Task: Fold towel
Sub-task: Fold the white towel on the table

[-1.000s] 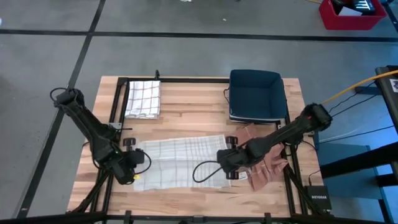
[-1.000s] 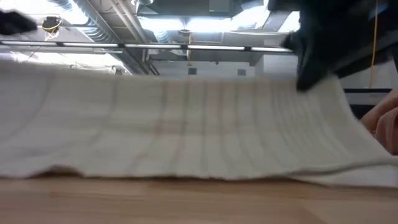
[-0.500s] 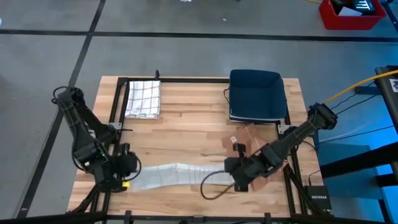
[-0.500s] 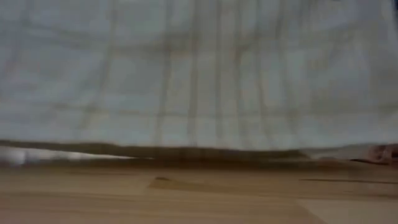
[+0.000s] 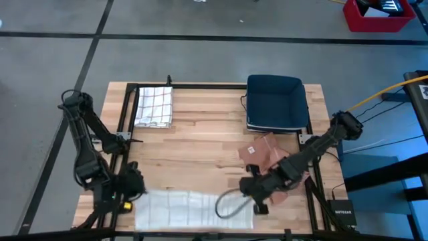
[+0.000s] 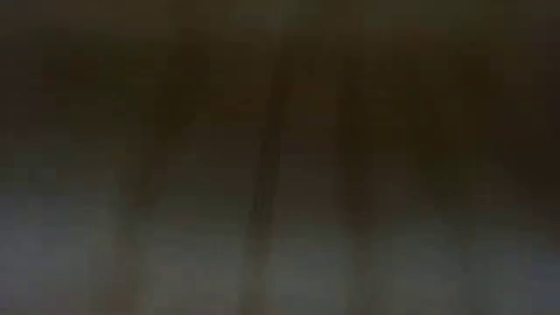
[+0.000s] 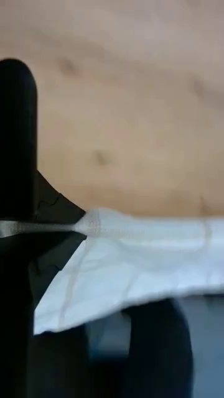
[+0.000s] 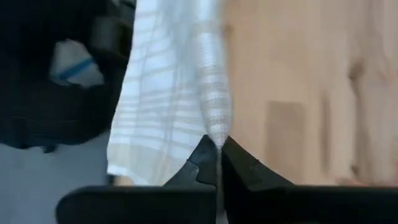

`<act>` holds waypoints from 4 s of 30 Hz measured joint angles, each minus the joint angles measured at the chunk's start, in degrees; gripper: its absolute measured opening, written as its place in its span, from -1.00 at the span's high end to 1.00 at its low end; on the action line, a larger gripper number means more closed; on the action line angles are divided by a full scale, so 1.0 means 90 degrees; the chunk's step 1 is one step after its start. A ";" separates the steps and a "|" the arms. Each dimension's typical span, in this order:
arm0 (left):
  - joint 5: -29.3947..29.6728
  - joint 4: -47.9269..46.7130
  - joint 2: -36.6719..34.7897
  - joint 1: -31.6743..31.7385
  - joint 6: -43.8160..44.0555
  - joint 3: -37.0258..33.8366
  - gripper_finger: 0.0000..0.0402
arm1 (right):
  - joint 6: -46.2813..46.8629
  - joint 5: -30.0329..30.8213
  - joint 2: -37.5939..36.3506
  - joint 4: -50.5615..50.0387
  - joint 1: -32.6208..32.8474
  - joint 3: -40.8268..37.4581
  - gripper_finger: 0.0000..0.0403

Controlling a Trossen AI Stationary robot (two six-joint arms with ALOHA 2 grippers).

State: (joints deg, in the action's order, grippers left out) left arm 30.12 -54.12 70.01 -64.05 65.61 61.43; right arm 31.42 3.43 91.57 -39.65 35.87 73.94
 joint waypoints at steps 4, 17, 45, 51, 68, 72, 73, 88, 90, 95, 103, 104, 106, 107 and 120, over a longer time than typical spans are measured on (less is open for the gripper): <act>0.0371 -0.0708 -0.0087 0.0028 0.0799 -0.0896 0.98 | -0.0119 0.0057 0.0005 0.0179 -0.0664 -0.0792 0.98; 0.0437 -0.0687 -0.0087 0.0378 0.1690 -0.2668 0.97 | -0.0488 0.0056 -0.0002 0.1450 -0.1865 -0.2191 0.94; 0.1985 0.0232 -0.0996 0.1851 0.0677 -0.2127 -0.06 | 0.0151 0.0641 0.0046 0.1016 -0.1911 -0.2012 -0.02; 0.1998 0.2544 -0.0634 0.2204 -0.0988 -0.2799 -0.06 | 0.0680 -0.0087 0.0010 0.0992 -0.1815 -0.2024 -0.03; 0.1969 0.4804 0.0587 0.2584 -0.2621 -0.3451 -0.06 | 0.3973 0.0788 0.0007 0.1077 -0.0306 -0.2030 -0.03; 0.1756 0.4805 0.0588 0.2582 -0.2536 -0.3451 -0.06 | 0.3950 0.0778 -0.0070 0.1099 -0.0317 -0.2387 -0.03; 0.1748 0.4808 0.0588 0.2582 -0.2514 -0.3451 -0.06 | 0.3968 0.0730 -0.0145 0.1106 -0.0317 -0.2530 -0.03; 0.1745 0.4803 0.0588 0.2684 -0.2507 -0.3451 -0.06 | 0.5494 0.1033 -0.1970 0.2897 -0.0320 -0.3908 -0.05; 0.1745 0.4801 0.0588 0.2684 -0.2507 -0.3451 -0.06 | 0.5521 0.1007 -0.1735 0.3386 -0.0317 -0.4024 -0.11; 0.1744 0.4802 0.0588 0.2681 -0.2507 -0.3449 -0.06 | 0.5819 0.1002 -0.0878 0.4785 -0.0320 -0.4260 -0.28; 0.1743 0.4800 0.0591 0.2681 -0.2507 -0.3449 -0.06 | 0.6801 0.1009 0.0295 0.5317 -0.0315 -0.4241 -0.33; 0.1743 0.4803 0.0591 0.2681 -0.2507 -0.3449 -0.06 | 0.6822 0.1033 0.0351 0.5335 -0.0315 -0.4238 -0.32; 0.1745 0.4803 0.0591 0.2681 -0.2507 -0.3449 -0.06 | 0.6832 0.1077 0.0445 0.5365 -0.0315 -0.4234 -0.31; 0.1744 0.4802 0.0591 0.2681 -0.2507 -0.3449 -0.06 | 0.6830 0.1170 0.0470 0.5392 -0.0313 -0.4234 -0.31; 0.1745 0.4803 0.0591 0.2681 -0.2507 -0.3447 -0.06 | 0.6892 0.2086 0.1361 0.6697 -0.0312 -0.4209 -0.31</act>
State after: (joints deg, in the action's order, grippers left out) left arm 45.82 -10.90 75.33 -39.92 43.04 30.41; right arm 93.45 22.20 103.82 20.62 33.07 36.06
